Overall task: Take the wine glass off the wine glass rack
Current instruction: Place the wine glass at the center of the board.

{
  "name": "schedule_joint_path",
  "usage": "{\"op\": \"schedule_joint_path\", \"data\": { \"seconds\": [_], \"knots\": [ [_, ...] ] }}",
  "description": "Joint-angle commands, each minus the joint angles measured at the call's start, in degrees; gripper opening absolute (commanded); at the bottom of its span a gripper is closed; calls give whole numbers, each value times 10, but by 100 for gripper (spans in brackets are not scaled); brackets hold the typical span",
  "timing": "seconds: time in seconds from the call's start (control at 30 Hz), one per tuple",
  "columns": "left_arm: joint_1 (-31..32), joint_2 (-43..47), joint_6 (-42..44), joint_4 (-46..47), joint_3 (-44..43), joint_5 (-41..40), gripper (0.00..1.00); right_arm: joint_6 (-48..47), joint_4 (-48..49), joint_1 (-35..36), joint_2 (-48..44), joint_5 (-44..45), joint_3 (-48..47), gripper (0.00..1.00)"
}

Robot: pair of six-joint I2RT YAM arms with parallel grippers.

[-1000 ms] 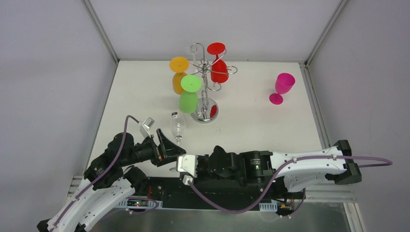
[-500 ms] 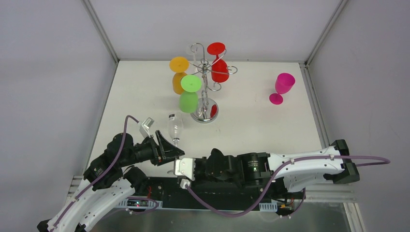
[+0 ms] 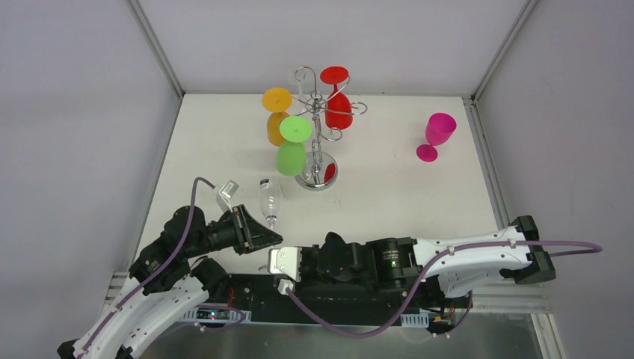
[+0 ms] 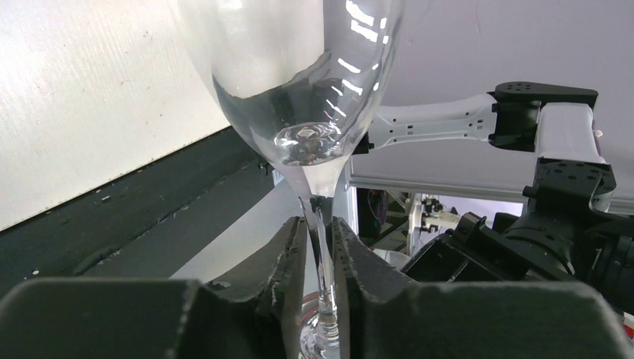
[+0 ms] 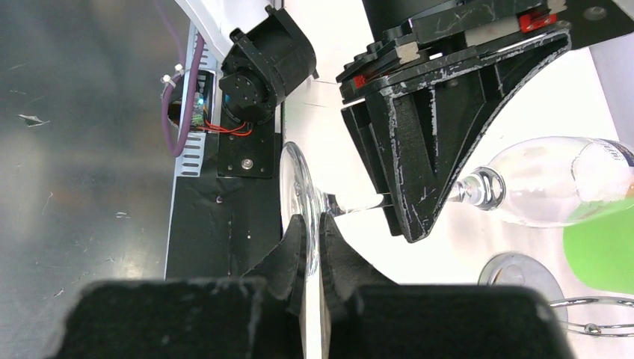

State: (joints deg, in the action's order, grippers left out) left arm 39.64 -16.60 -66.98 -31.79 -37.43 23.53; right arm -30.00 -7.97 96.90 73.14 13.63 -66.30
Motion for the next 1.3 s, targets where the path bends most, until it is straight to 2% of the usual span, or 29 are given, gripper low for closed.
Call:
{"op": "schedule_joint_path", "data": {
  "seconds": [0.0,0.07,0.13,0.3,0.4,0.53,0.67,0.77,1.03,1.27],
  "knots": [
    [-5,2,9,10,2,-9,16,3,55,4,-7,15,-15,0],
    [-5,5,11,10,2,-9,11,9,56,6,-5,13,-14,0],
    [-5,6,12,11,4,-9,1,15,56,6,-3,14,-14,0],
    [-5,8,29,19,6,5,0,25,60,8,-4,23,-13,1],
    [-5,9,49,19,7,11,0,35,60,8,-14,22,-10,17],
    [-5,2,65,19,14,22,0,58,60,8,-35,27,4,28],
    [-5,-9,82,19,15,39,0,84,52,8,-59,37,23,43],
    [-5,-14,98,19,12,57,0,100,37,8,-76,54,26,50],
    [-5,-30,140,19,2,130,0,156,-23,-6,-110,130,11,54],
    [-5,-29,161,15,13,201,0,266,-97,-118,-136,28,-19,54]
  ]
}}
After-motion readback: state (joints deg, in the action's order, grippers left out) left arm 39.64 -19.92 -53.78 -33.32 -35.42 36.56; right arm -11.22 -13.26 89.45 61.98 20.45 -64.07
